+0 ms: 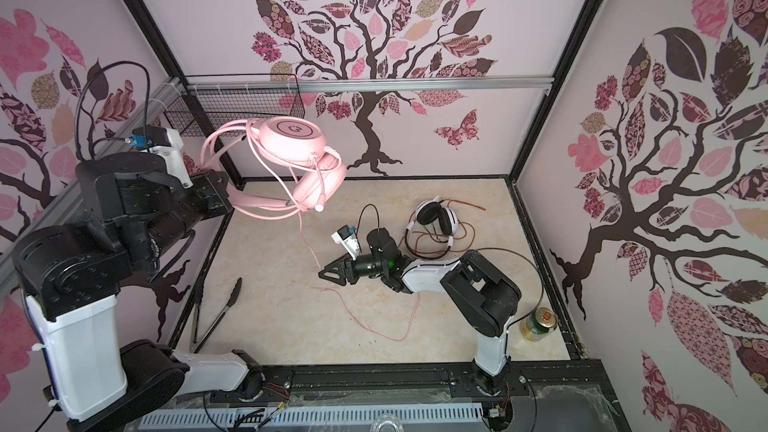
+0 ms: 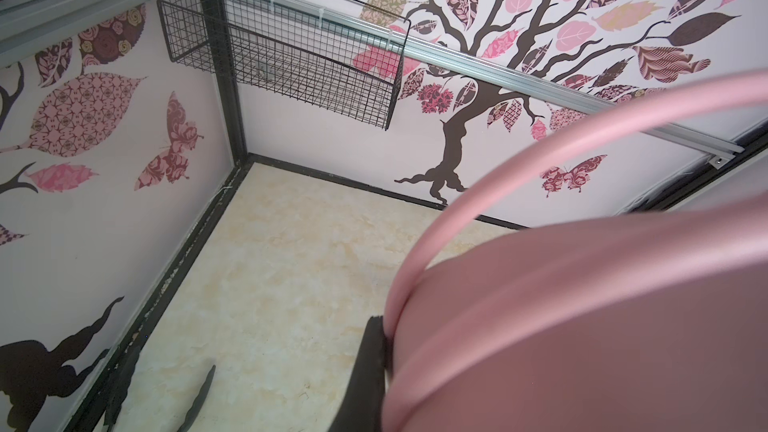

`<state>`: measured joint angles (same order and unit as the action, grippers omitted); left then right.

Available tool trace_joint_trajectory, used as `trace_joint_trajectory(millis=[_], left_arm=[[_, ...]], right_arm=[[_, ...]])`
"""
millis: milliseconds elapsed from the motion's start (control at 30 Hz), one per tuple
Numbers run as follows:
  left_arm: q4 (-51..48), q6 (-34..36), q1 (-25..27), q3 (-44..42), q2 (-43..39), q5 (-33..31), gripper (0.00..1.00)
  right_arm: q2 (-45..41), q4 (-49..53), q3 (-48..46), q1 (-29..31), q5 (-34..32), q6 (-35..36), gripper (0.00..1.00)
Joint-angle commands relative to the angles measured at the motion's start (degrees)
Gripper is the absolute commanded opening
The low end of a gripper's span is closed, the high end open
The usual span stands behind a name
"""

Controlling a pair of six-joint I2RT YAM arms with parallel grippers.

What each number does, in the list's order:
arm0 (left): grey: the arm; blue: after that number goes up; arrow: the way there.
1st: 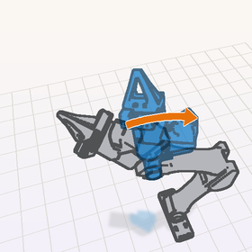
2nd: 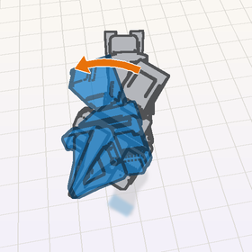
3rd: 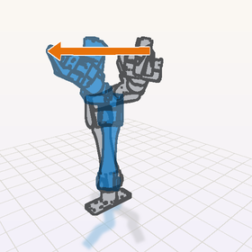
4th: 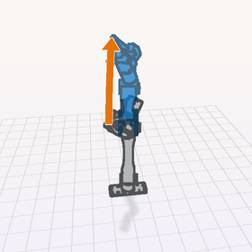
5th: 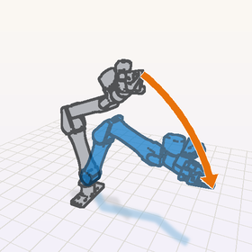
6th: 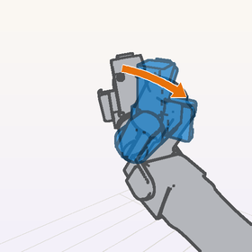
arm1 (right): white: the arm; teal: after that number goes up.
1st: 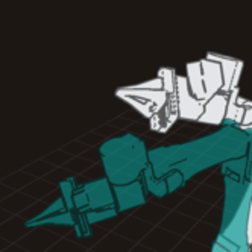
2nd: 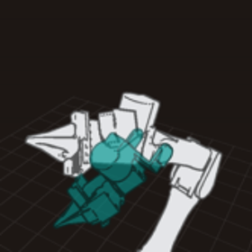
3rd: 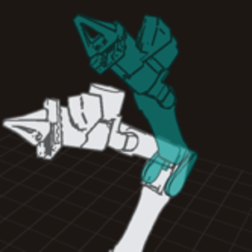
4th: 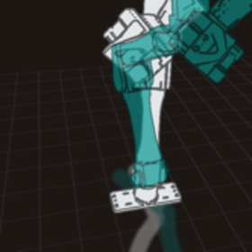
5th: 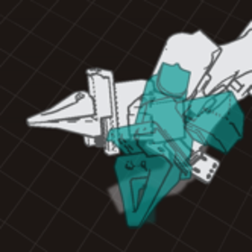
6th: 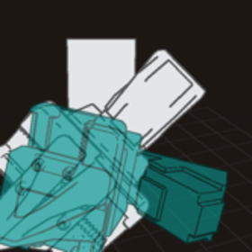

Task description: Wrap the headphones

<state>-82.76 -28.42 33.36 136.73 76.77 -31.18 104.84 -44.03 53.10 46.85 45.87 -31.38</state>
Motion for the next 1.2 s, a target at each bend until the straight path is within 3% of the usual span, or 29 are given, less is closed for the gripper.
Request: trace_joint_trajectory(millis=[0,200,333,467,600,667,767,967,1167], left_arm=[[5.8,-1.8,-0.2,-0.4,-0.2,-0.1,0.00],[6.6,-2.2,-0.2,-1.1,-0.1,0.5,0.00],[6.7,-2.7,-0.2,-1.3,0.2,0.5,0.00],[7.9,-2.7,-0.2,-2.8,0.0,-0.7,0.00],[10.2,-2.0,-2.6,-5.4,0.9,-0.4,0.00],[10.5,-1.0,-4.6,-5.5,2.6,-1.4,0.00],[12.5,1.1,-5.8,-6.4,4.8,-6.7,0.00],[12.7,-0.6,-7.0,-4.1,9.7,-11.2,0.00],[12.9,-6.0,-10.3,-4.3,10.9,-0.9,0.00]], right_arm=[[-1.1,-4.6,-2.4,1.5,1.5,-2.1,0.40],[-4.0,-6.7,-6.0,2.6,1.0,-3.2,0.34],[-4.6,-7.5,-6.3,2.7,1.6,-4.4,0.08],[-8.8,-5.3,-8.6,2.8,0.3,-4.3,0.00],[-17.5,14.9,-9.4,4.2,-4.6,6.7,0.00],[-23.2,29.6,-9.0,6.8,-11.8,15.4,0.00],[-29.9,43.5,-8.6,11.1,-21.5,22.4,0.00],[-36.1,58.1,-7.2,17.0,-31.3,26.0,0.00],[-38.0,64.5,-5.9,18.5,-34.1,27.6,0.00]])
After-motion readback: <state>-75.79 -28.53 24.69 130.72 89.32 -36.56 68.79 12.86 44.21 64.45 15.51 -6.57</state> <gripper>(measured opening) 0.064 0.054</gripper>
